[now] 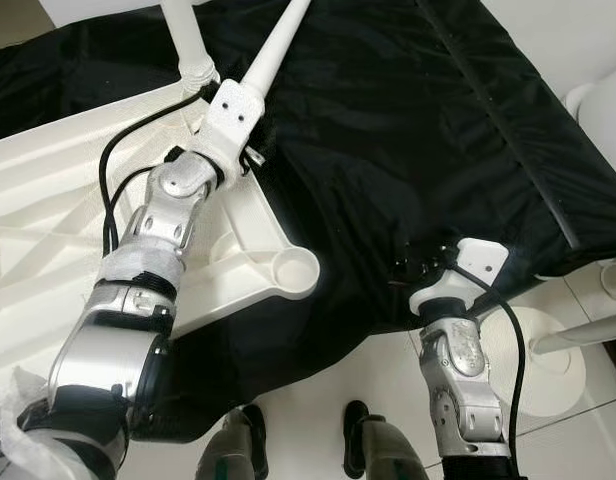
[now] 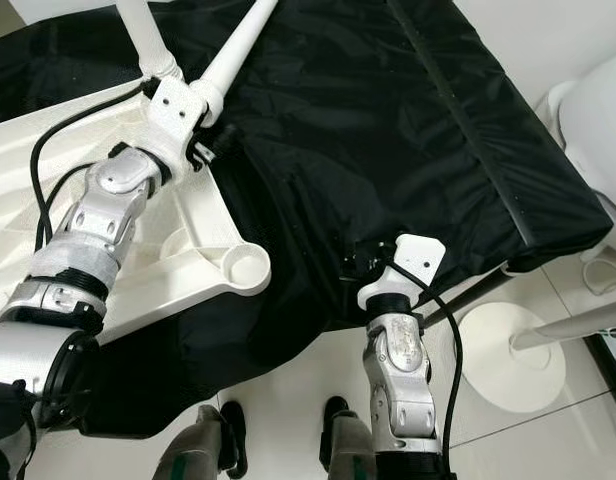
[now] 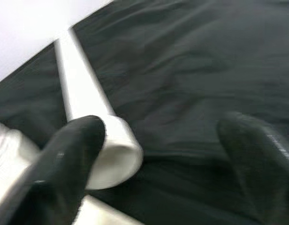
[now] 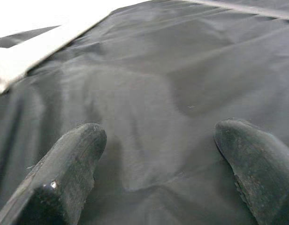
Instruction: Building children table
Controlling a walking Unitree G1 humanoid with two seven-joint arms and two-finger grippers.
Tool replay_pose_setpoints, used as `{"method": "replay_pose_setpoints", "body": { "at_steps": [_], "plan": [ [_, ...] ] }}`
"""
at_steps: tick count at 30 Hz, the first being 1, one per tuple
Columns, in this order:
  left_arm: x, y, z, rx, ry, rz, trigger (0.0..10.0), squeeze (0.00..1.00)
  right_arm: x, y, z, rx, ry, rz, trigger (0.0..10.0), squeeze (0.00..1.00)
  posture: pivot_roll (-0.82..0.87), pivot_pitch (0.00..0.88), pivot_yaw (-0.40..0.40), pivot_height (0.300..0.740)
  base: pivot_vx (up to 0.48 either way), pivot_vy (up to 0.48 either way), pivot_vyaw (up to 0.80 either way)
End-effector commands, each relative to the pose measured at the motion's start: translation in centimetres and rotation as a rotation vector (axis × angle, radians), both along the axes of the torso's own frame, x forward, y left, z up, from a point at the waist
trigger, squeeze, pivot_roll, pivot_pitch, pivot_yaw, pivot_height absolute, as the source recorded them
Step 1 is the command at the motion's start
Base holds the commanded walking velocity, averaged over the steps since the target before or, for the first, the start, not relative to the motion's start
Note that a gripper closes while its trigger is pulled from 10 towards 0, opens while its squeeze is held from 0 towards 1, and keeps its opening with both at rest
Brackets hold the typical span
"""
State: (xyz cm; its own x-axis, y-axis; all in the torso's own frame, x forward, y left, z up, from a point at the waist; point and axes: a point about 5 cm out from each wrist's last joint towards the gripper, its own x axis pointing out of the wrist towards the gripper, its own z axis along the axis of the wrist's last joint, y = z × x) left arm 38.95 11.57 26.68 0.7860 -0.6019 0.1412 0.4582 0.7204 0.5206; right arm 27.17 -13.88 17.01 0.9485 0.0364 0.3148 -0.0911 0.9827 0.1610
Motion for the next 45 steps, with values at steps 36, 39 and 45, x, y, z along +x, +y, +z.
{"method": "replay_pose_setpoints", "body": {
  "at_steps": [36, 39, 45],
  "plan": [
    [2.5, 3.9, 1.5, 0.087, -0.206, 0.591, 10.0, 0.00, -2.8, 0.8, 5.4, 0.097, -0.148, 0.270, 10.0, 0.00, -0.05, 0.266, 0.068, 0.740, 0.000, 0.000, 0.00],
    [2.6, 3.9, 1.6, 0.090, -0.216, 0.604, 10.0, 0.00, -3.0, 0.8, 5.6, 0.098, -0.148, 0.276, 10.0, 0.00, -0.05, 0.266, 0.068, 0.740, 0.000, 0.000, 0.00],
    [2.8, 3.6, 2.3, 0.096, -0.245, 0.661, 10.0, 0.00, -3.6, 0.6, 5.2, 0.096, -0.123, 0.268, 10.0, 0.00, -0.06, 0.294, 0.084, 0.740, 0.000, 0.000, 0.00]
  ]
}}
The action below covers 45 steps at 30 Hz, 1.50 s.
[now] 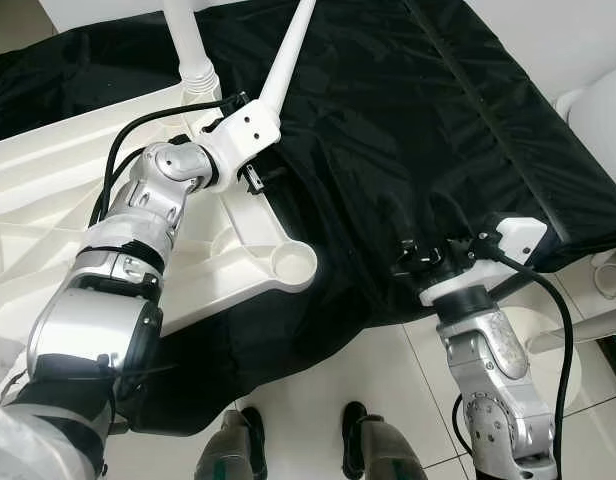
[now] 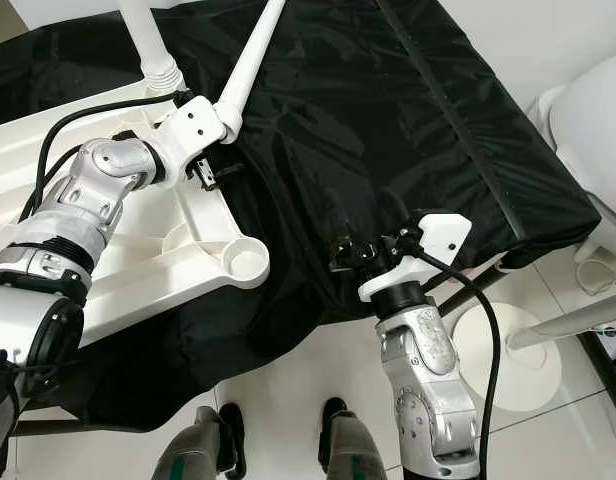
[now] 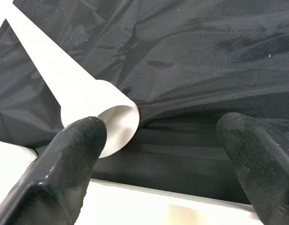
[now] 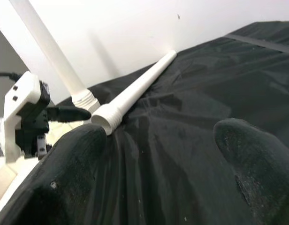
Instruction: Building children table
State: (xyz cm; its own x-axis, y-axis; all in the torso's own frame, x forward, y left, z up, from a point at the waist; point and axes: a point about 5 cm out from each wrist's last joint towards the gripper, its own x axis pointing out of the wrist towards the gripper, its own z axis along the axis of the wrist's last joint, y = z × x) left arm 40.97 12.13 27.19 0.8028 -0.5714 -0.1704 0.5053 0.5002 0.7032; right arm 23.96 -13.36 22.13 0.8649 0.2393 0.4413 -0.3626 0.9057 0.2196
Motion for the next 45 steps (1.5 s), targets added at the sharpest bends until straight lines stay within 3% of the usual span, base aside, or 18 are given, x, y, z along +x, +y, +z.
{"method": "replay_pose_setpoints", "body": {
  "at_steps": [1, 11, 17, 21, 26, 33, 35, 43, 45],
  "plan": [
    [0.8, 3.0, 1.8, -0.229, -0.467, 0.569, 10.0, 0.00, -0.4, 0.1, 0.1, 0.004, 0.001, 0.008, 10.0, 0.00, -0.06, 0.294, 0.084, 0.740, 0.000, 0.000, 0.00],
    [1.1, 3.0, 2.8, -0.257, -0.482, 0.628, 10.0, 0.00, -1.2, -0.2, -0.3, 0.024, 0.042, -0.022, 10.0, 0.00, -0.08, 0.320, 0.089, 0.740, 0.000, 0.000, 0.00],
    [1.1, 3.3, 4.1, -0.346, -0.439, 0.554, 10.0, 0.00, -1.3, -0.1, -0.5, 0.015, 0.065, -0.018, 10.0, 0.00, -0.07, 0.323, 0.091, 0.740, 0.000, 0.000, 0.00],
    [1.1, 3.5, 4.3, -0.356, -0.436, 0.540, 10.0, 0.00, -1.3, -0.1, -0.6, 0.014, 0.067, -0.018, 10.0, 0.00, -0.07, 0.323, 0.091, 0.740, 0.000, 0.000, 0.00],
    [0.8, 4.9, 5.4, -0.426, -0.428, 0.501, 10.0, 0.00, -1.1, -0.1, -0.7, 0.013, 0.075, -0.018, 10.0, 0.00, -0.06, 0.314, 0.089, 0.740, 0.000, 0.000, 0.00],
    [0.7, 5.6, 5.6, -0.444, -0.433, 0.517, 10.0, 0.00, -1.0, -0.2, -0.8, 0.013, 0.077, -0.019, 10.0, 0.00, -0.05, 0.307, 0.083, 0.740, 0.000, 0.000, 0.00],
    [0.6, 8.0, 5.8, -0.520, -0.429, 0.634, 10.0, 0.00, -0.3, 0.1, -0.7, 0.014, 0.070, -0.006, 10.0, 0.00, -0.04, 0.269, 0.066, 0.740, 0.000, 0.000, 0.00],
    [0.5, 8.6, 5.1, -0.607, -0.391, 0.665, 10.0, 0.00, 0.5, 0.3, -0.7, 0.013, 0.060, 0.009, 10.0, 0.00, -0.03, 0.214, 0.052, 0.740, 0.000, 0.000, 0.00],
    [0.7, 8.0, 4.4, -0.708, -0.310, 0.626, 10.0, 0.00, 1.1, 0.4, -0.7, 0.010, 0.052, 0.009, 10.0, 0.00, -0.03, 0.185, 0.056, 0.740, 0.000, 0.000, 0.00]
  ]
}}
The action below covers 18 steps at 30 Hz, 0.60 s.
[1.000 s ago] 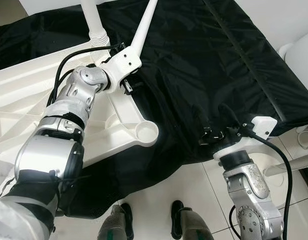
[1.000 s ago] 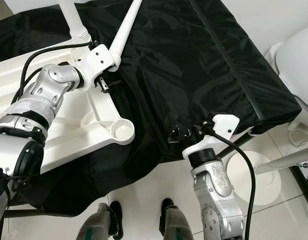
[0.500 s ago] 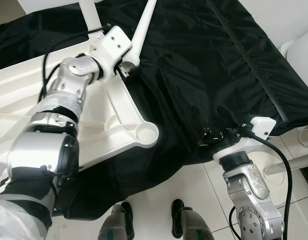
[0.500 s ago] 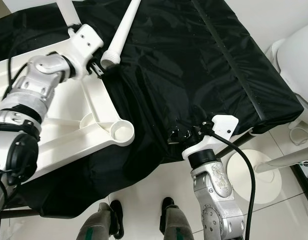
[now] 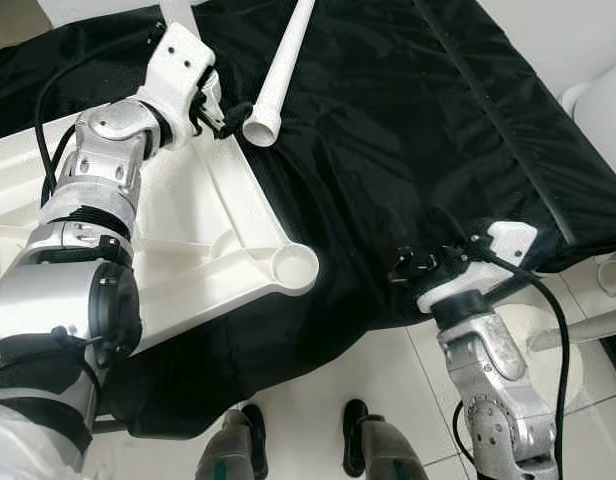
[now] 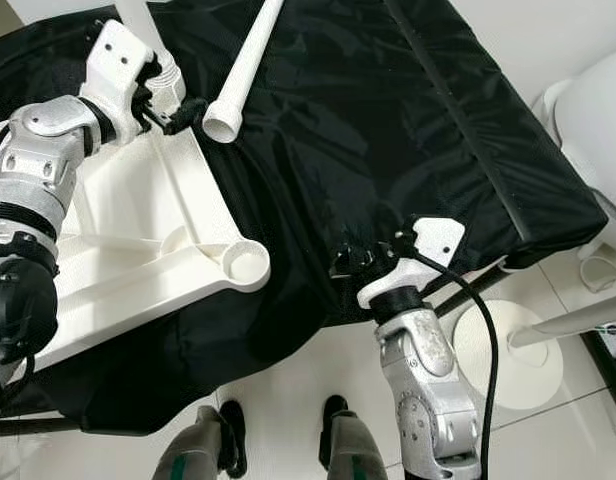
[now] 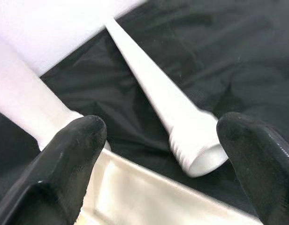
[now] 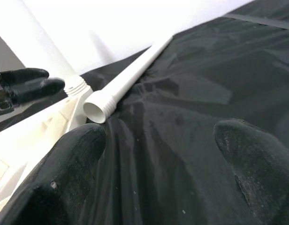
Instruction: Building children table
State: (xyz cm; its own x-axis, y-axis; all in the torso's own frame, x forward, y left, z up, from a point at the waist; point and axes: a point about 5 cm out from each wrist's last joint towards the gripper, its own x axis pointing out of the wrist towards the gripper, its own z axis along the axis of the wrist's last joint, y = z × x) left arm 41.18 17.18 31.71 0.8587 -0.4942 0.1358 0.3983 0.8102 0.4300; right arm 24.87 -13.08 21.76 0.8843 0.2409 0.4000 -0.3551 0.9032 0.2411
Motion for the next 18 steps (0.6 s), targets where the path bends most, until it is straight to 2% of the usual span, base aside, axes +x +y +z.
{"method": "replay_pose_setpoints", "body": {
  "at_steps": [1, 2, 5, 7, 11, 15, 18],
  "plan": [
    [0.5, 3.0, -0.2, -0.272, -0.130, 0.549, 10.0, 0.00, 0.2, 0.1, -0.3, 0.005, 0.004, 0.005, 10.0, 0.00, -0.03, 0.185, 0.056, 0.740, 0.000, 0.000, 0.00],
    [0.5, 2.6, -0.6, -0.303, -0.103, 0.516, 10.0, 0.00, 0.4, 0.1, -0.3, 0.005, 0.000, 0.000, 10.0, 0.00, -0.03, 0.185, 0.056, 0.740, 0.000, 0.000, 0.00],
    [0.5, 2.3, -0.8, -0.315, -0.092, 0.491, 10.0, 0.00, 0.5, 0.0, -0.3, 0.005, -0.004, -0.005, 10.0, 0.00, -0.03, 0.181, 0.059, 0.740, 0.000, 0.000, 0.00],
    [0.4, 1.6, -2.3, -0.349, -0.047, 0.456, 10.0, 0.00, 0.9, -0.3, -0.3, 0.010, -0.013, -0.032, 10.0, 0.00, -0.02, 0.160, 0.062, 0.740, 0.000, 0.000, 0.00],
    [0.2, 0.6, -3.5, -0.378, -0.018, 0.406, 10.0, 0.00, 1.2, -0.6, -0.4, 0.013, -0.014, -0.060, 10.0, 0.00, -0.03, 0.147, 0.063, 0.740, 0.000, 0.000, 0.00],
    [-0.5, -1.0, -5.2, -0.435, 0.012, 0.324, 10.0, 0.00, 1.6, -1.1, -0.5, -0.007, -0.016, -0.126, 10.0, 0.00, -0.04, 0.130, 0.063, 0.740, 0.000, 0.000, 0.00],
    [-1.0, -1.6, -6.0, -0.436, 0.009, 0.294, 10.0, 0.00, 2.1, -1.5, -0.5, -0.030, -0.020, -0.190, 10.0, 0.00, -0.04, 0.125, 0.061, 0.740, 0.000, 0.000, 0.00]
  ]
}}
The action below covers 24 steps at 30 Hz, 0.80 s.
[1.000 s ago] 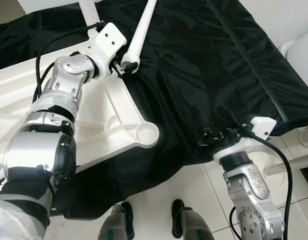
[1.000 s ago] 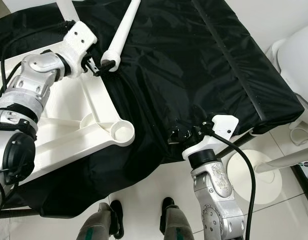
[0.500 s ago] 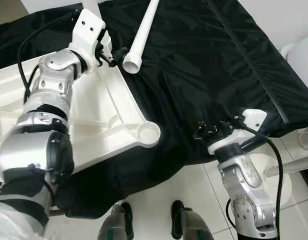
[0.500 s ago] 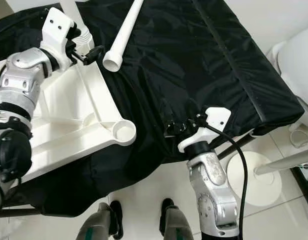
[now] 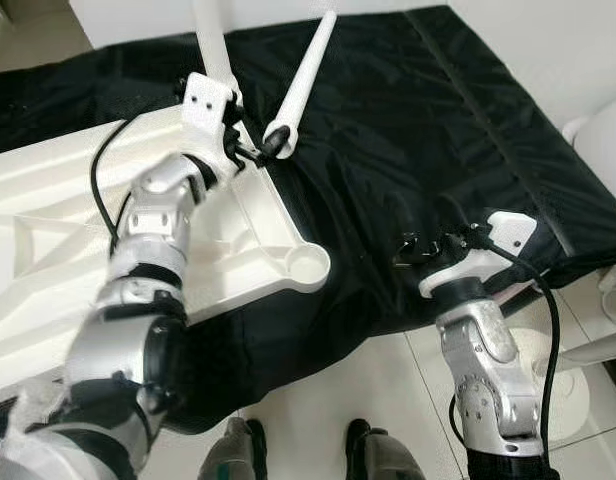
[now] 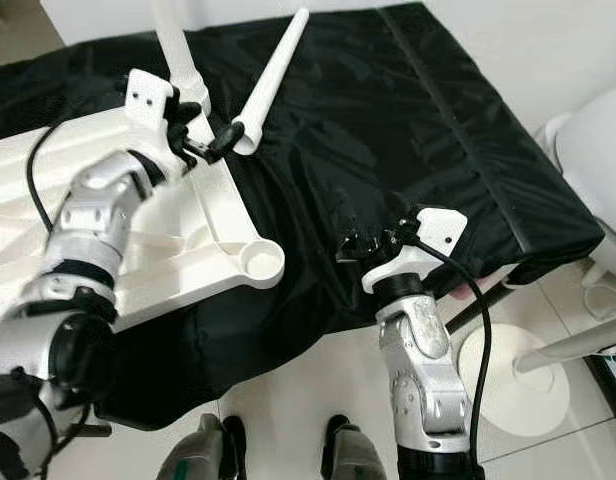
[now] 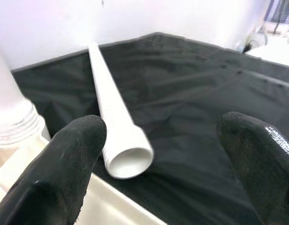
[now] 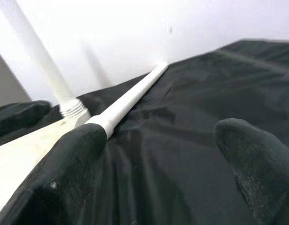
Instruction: Building children table
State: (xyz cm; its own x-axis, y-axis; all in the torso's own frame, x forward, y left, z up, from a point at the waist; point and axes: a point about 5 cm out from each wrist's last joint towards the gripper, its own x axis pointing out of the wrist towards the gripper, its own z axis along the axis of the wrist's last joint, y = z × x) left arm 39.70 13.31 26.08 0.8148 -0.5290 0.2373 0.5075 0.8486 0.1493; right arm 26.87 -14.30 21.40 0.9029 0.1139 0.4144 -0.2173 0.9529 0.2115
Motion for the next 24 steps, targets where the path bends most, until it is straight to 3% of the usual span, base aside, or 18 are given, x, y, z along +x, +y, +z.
{"method": "replay_pose_setpoints", "body": {
  "at_steps": [1, 11, 18, 24],
  "plan": [
    [0.2, 2.0, -0.6, -0.124, 0.003, 0.396, 10.0, 0.00, 0.2, -0.4, -0.1, -0.010, 0.002, -0.065, 10.0, 0.00, -0.04, 0.125, 0.061, 0.740, 0.000, 0.000, 0.00],
    [-1.6, 1.2, -2.4, -0.159, -0.008, 0.358, 10.0, 0.00, 1.0, -0.5, -0.3, -0.037, 0.005, -0.121, 10.0, 0.00, -0.03, 0.103, 0.067, 0.740, 0.000, 0.000, 0.00],
    [-2.5, 2.1, -4.1, -0.140, 0.061, 0.472, 10.0, 0.00, 1.3, -0.4, -0.6, -0.037, 0.004, -0.135, 10.0, 0.00, -0.02, 0.097, 0.072, 0.740, 0.000, 0.000, 0.00],
    [-2.6, 1.7, -4.0, -0.132, 0.080, 0.480, 10.0, 0.00, 1.5, -0.2, -0.7, -0.031, 0.004, -0.138, 10.0, 0.00, -0.01, 0.095, 0.068, 0.740, 0.000, 0.000, 0.00]
  ]
}}
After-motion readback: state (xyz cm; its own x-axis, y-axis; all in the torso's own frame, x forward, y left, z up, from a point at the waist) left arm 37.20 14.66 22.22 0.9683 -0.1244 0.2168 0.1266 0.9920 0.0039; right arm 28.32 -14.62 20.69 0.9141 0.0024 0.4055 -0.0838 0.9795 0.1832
